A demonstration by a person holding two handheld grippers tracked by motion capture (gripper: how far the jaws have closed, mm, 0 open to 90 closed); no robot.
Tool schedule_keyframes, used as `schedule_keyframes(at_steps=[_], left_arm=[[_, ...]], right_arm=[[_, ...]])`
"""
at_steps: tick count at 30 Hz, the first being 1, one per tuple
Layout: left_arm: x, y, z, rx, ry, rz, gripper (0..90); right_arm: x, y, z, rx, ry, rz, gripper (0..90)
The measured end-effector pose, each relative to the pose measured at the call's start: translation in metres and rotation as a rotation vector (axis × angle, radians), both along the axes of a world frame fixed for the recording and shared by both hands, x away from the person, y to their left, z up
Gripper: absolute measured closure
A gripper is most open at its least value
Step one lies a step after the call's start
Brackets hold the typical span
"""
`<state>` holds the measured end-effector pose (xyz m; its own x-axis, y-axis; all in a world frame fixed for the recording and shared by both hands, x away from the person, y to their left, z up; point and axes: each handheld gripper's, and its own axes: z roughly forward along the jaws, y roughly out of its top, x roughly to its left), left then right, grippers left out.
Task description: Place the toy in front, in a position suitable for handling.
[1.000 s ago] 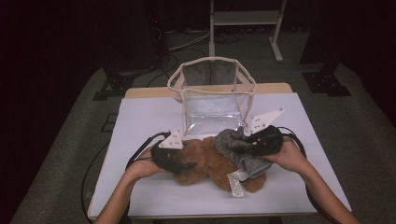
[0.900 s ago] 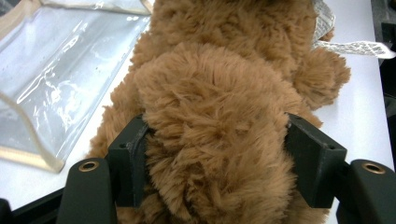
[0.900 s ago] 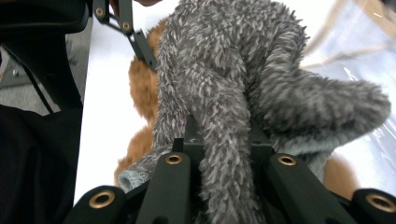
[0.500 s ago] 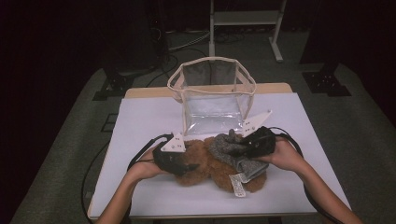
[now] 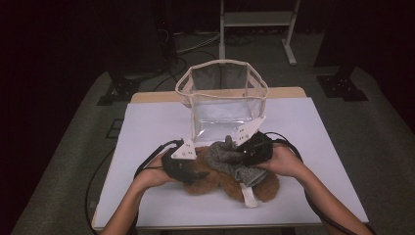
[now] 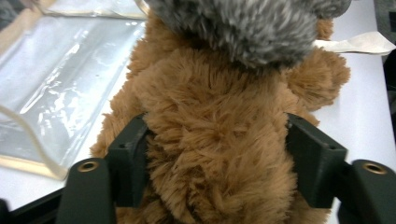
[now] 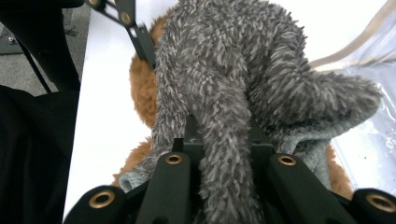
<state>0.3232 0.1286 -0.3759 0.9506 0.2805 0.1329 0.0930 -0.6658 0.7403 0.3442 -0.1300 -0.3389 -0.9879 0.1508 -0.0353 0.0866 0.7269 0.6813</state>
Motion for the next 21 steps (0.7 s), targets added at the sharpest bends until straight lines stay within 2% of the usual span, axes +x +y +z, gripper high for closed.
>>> schedule_keyframes(at_steps=[5, 8, 10, 12, 15, 17, 21], left_arm=[[-0.002, 0.009, 0.007, -0.045, -0.016, 0.008, 24.9], [-0.003, 0.018, 0.009, -0.032, -0.02, 0.022, 23.6], [-0.003, 0.023, 0.005, -0.021, -0.008, 0.033, 23.9], [-0.002, 0.026, -0.003, -0.028, 0.009, 0.045, 28.8], [0.0, 0.024, -0.011, -0.066, 0.011, 0.048, 35.1], [0.0, 0.021, -0.014, -0.074, 0.021, 0.043, 36.8], [0.003, 0.013, -0.014, -0.072, 0.013, 0.029, 37.7]], right_arm=[[0.006, -0.019, -0.007, 0.011, 0.026, -0.043, 76.0], [0.009, -0.03, -0.01, 0.019, 0.025, -0.074, 76.1], [0.012, -0.037, -0.009, 0.02, 0.023, -0.089, 76.1], [0.014, -0.04, -0.009, 0.021, 0.03, -0.101, 76.1], [0.014, -0.04, -0.008, 0.017, 0.028, -0.103, 76.0], [0.012, -0.038, -0.004, 0.018, 0.022, -0.101, 76.0], [0.005, -0.024, 0.005, 0.039, 0.016, -0.061, 76.0]])
